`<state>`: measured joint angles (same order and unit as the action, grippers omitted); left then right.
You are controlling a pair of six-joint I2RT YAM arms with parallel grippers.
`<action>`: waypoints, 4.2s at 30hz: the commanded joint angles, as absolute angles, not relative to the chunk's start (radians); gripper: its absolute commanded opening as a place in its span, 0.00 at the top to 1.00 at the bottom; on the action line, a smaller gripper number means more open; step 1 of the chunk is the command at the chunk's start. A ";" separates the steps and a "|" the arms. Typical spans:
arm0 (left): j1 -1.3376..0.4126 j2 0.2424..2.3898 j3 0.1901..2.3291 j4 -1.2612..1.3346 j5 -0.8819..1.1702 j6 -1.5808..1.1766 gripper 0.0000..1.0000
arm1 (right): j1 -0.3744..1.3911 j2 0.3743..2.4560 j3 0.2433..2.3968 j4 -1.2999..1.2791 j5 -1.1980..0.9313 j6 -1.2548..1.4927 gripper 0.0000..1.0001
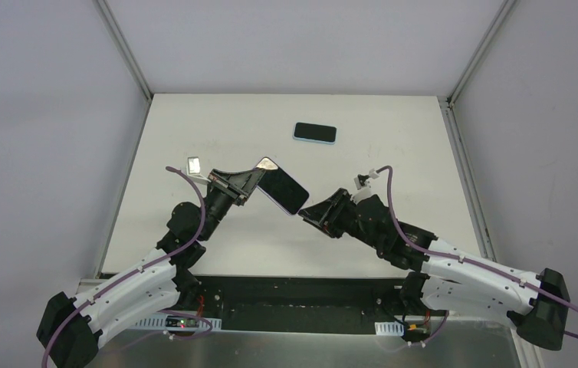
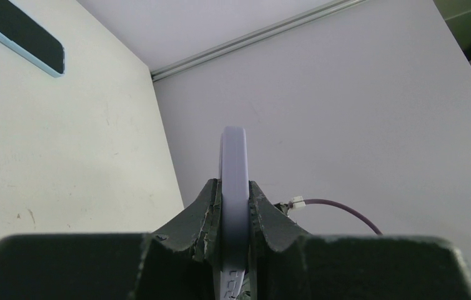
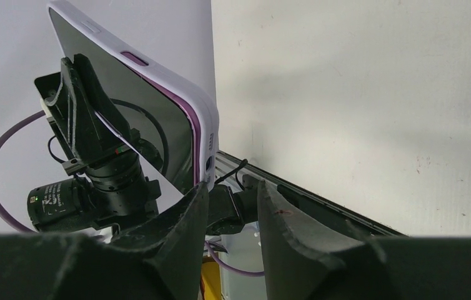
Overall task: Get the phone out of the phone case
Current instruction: Remove the phone case from the phone.
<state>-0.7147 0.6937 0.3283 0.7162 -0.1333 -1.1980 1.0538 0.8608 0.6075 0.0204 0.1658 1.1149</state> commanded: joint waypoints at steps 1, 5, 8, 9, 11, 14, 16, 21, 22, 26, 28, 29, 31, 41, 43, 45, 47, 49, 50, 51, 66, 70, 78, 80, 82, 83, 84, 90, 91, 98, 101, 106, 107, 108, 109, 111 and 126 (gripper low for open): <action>-0.764 0.679 0.388 0.867 -0.041 -1.277 1.00 | 1.051 0.886 0.652 0.041 0.214 1.130 0.63; -0.769 0.677 0.385 0.867 -0.044 -1.278 1.00 | 1.050 0.892 0.652 0.041 0.216 1.132 0.62; -0.773 0.675 0.382 0.867 -0.046 -1.276 1.00 | 1.050 0.898 0.654 0.040 0.214 1.134 0.63; -0.773 0.675 0.382 0.867 -0.047 -1.276 1.00 | 1.051 0.900 0.655 0.040 0.213 1.135 0.63; -0.775 0.674 0.382 0.867 -0.048 -1.276 1.00 | 1.051 0.904 0.657 0.039 0.214 1.136 0.63; -0.779 0.676 0.381 0.867 -0.050 -1.276 1.00 | 1.050 0.910 0.661 0.035 0.213 1.137 0.63; -0.781 0.677 0.380 0.867 -0.050 -1.276 1.00 | 1.051 0.913 0.663 0.034 0.214 1.136 0.63; -0.784 0.677 0.381 0.867 -0.053 -1.275 1.00 | 1.050 0.921 0.670 0.031 0.215 1.138 0.62; -0.785 0.678 0.381 0.867 -0.053 -1.275 1.00 | 1.051 0.922 0.671 0.031 0.214 1.136 0.62; -0.788 0.679 0.379 0.867 -0.055 -1.275 1.00 | 1.050 0.927 0.675 0.031 0.213 1.136 0.60; -0.791 0.681 0.379 0.867 -0.054 -1.275 1.00 | 1.050 0.929 0.676 0.030 0.213 1.137 0.58; -0.791 0.681 0.379 0.867 -0.054 -1.275 1.00 | 1.050 0.932 0.678 0.029 0.212 1.138 0.58; -0.793 0.680 0.379 0.867 -0.056 -1.274 1.00 | 1.051 0.935 0.680 0.028 0.214 1.137 0.57; -0.798 0.684 0.380 0.867 -0.059 -1.273 1.00 | 1.051 0.947 0.689 0.020 0.215 1.134 0.55; -0.798 0.681 0.380 0.867 -0.058 -1.270 1.00 | 1.051 0.948 0.691 0.016 0.214 1.135 0.54; -0.798 0.675 0.374 0.867 -0.068 -1.266 1.00 | 1.051 0.945 0.694 0.011 0.212 1.134 0.54; -0.798 0.667 0.367 0.867 -0.079 -1.257 1.00 | 1.050 0.933 0.691 0.005 0.206 1.131 0.53; -0.798 0.656 0.356 0.866 -0.096 -1.244 1.00 | 1.051 0.913 0.683 0.005 0.203 1.128 0.52; -0.798 0.651 0.353 0.865 -0.105 -1.237 1.00 | 1.051 0.902 0.680 0.005 0.201 1.127 0.52; -0.798 0.645 0.348 0.865 -0.115 -1.229 1.00 | 1.051 0.885 0.679 -0.016 0.198 1.122 0.51; -0.798 0.621 0.358 0.848 -0.183 -1.153 1.00 | 1.062 0.748 0.657 -0.090 0.087 1.073 0.44; -0.797 0.625 0.367 0.848 -0.194 -1.139 1.00 | 1.074 0.759 0.649 -0.031 0.053 1.087 0.42; -0.798 0.629 0.377 0.848 -0.201 -1.128 1.00 | 1.085 0.813 0.679 -0.029 0.045 1.095 0.43; -0.798 0.624 0.377 0.847 -0.204 -1.125 1.00 | 1.085 0.810 0.677 -0.030 0.049 1.097 0.45; -0.798 0.623 0.376 0.847 -0.208 -1.123 1.00 | 1.084 0.805 0.673 -0.031 0.054 1.100 0.45; -0.797 0.624 0.376 0.846 -0.207 -1.123 1.00 | 1.085 0.804 0.673 -0.033 0.057 1.101 0.46; -0.798 0.625 0.376 0.847 -0.208 -1.124 1.00 | 1.085 0.803 0.674 -0.037 0.058 1.100 0.46; -0.798 0.628 0.381 0.847 -0.208 -1.118 1.00 | 1.084 0.803 0.670 -0.030 0.046 1.106 0.49; -0.798 0.625 0.380 0.847 -0.211 -1.116 1.00 | 1.085 0.800 0.665 -0.023 0.043 1.108 0.48; -0.798 0.626 0.380 0.845 -0.224 -1.100 1.00 | 1.090 0.775 0.648 -0.025 0.048 1.113 0.42; -0.798 0.624 0.377 0.845 -0.235 -1.097 1.00 | 1.092 0.772 0.640 -0.025 0.052 1.118 0.46; -0.797 0.624 0.380 0.844 -0.237 -1.097 1.00 | 1.095 0.791 0.640 -0.015 0.053 1.127 0.52; -0.797 0.624 0.380 0.844 -0.236 -1.099 1.00 | 1.095 0.794 0.640 -0.011 0.054 1.128 0.52; -0.797 0.624 0.381 0.844 -0.235 -1.098 1.00 | 1.095 0.797 0.641 -0.008 0.055 1.129 0.53; -0.797 0.623 0.380 0.844 -0.233 -1.100 1.00 | 1.095 0.800 0.640 -0.007 0.059 1.129 0.54; -0.798 0.621 0.378 0.844 -0.232 -1.102 1.00 | 1.095 0.802 0.637 -0.005 0.075 1.130 0.55; -0.798 0.623 0.382 0.843 -0.213 -1.121 1.00 | 1.095 0.850 0.655 0.026 0.102 1.132 0.66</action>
